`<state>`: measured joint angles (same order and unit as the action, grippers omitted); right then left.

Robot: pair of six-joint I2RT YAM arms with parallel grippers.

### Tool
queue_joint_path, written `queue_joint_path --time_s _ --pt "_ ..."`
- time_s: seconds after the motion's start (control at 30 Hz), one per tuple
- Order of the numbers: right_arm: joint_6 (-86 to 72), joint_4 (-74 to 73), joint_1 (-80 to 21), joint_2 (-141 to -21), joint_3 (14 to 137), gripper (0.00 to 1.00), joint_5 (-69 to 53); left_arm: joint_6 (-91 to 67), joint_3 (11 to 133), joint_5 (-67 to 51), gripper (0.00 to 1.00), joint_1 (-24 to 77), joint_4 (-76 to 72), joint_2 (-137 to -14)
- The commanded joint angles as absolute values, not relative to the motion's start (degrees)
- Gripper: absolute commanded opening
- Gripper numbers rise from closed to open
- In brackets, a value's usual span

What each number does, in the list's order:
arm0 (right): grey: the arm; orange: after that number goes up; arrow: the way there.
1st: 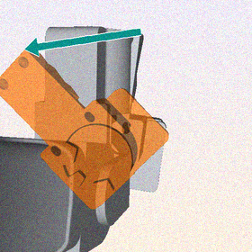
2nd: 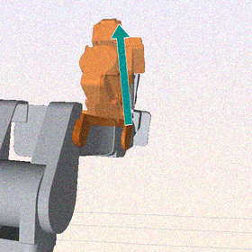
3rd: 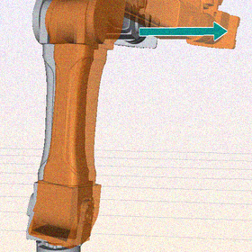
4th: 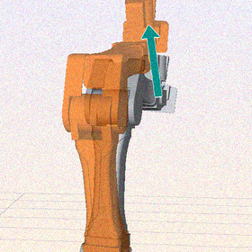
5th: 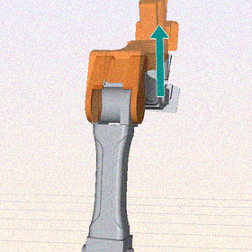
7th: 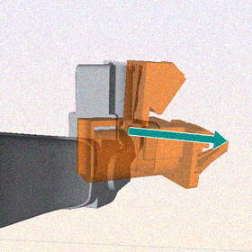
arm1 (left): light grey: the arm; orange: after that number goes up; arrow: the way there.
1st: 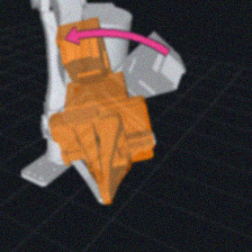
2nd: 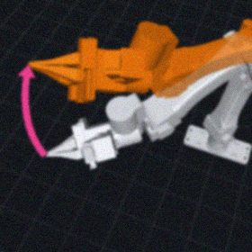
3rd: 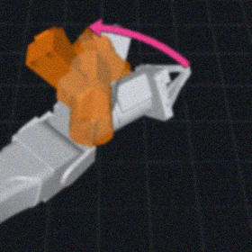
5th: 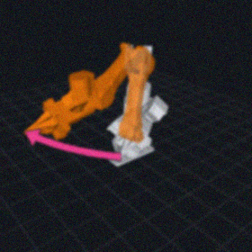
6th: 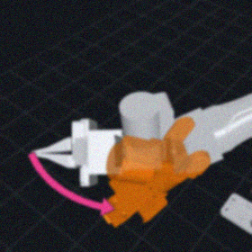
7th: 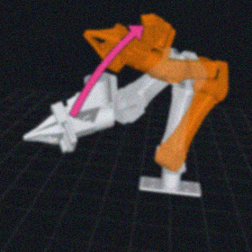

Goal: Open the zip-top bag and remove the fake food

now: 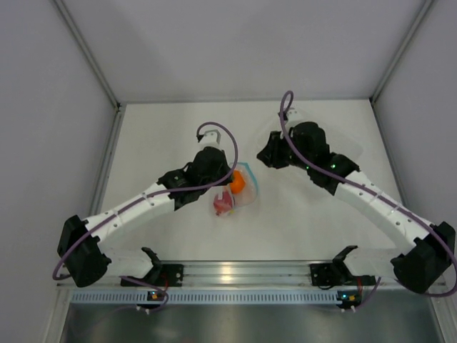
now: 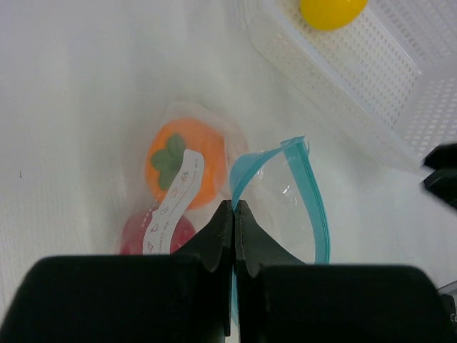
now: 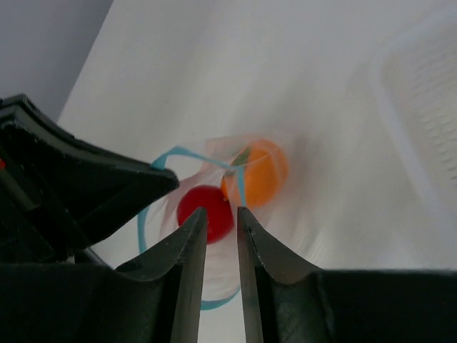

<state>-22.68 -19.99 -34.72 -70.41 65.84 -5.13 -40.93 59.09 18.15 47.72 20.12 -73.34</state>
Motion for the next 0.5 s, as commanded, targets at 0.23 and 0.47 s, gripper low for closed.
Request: queue_joint_path --time_s 0.23,0.47 --pt "-40.7 -0.6 -49.1 -70.4 53.3 0.23 5.5 -49.9 55.7 19.8 0.00 47.6 11.2 -70.1" --pt "-44.9 3.4 -51.9 -76.1 52.3 0.20 9.3 -53.5 52.5 20.8 0.00 47.6 8.0 -67.9"
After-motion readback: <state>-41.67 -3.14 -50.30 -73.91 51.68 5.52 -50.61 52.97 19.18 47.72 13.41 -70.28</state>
